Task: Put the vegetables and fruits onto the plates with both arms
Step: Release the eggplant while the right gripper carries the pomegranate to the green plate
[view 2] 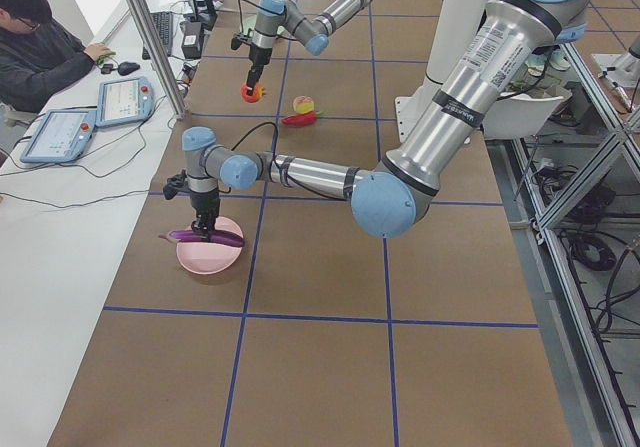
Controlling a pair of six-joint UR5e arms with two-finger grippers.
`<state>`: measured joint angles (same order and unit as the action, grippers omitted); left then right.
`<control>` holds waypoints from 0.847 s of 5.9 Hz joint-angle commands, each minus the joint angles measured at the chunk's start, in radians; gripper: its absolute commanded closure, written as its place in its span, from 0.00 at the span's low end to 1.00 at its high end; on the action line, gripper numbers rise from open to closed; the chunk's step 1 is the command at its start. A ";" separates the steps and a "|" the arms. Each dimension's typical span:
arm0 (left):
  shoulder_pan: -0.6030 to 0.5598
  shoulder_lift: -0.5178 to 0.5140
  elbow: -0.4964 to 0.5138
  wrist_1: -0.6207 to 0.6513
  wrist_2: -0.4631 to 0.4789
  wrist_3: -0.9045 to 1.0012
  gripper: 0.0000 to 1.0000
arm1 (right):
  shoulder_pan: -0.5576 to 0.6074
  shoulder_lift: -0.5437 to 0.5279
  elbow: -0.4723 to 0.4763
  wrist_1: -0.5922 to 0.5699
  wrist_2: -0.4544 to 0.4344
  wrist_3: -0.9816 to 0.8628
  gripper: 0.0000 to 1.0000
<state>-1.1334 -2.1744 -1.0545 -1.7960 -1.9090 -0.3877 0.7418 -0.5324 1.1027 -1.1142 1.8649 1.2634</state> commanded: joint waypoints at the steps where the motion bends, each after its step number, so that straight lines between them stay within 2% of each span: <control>1: 0.018 -0.030 0.046 -0.009 0.030 -0.002 0.67 | 0.040 -0.001 0.006 -0.001 0.043 -0.012 1.00; 2: 0.035 -0.027 0.060 -0.050 0.043 -0.002 0.26 | 0.047 -0.001 0.012 -0.001 0.045 -0.033 1.00; 3: 0.041 -0.018 0.103 -0.139 0.057 -0.003 0.01 | 0.060 -0.001 0.019 -0.001 0.046 -0.038 1.00; 5: 0.020 -0.030 0.087 -0.129 0.047 -0.003 0.00 | 0.115 -0.009 0.026 -0.003 0.112 -0.064 1.00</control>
<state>-1.1010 -2.1975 -0.9602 -1.9290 -1.8561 -0.3925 0.8288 -0.5366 1.1242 -1.1158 1.9430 1.2130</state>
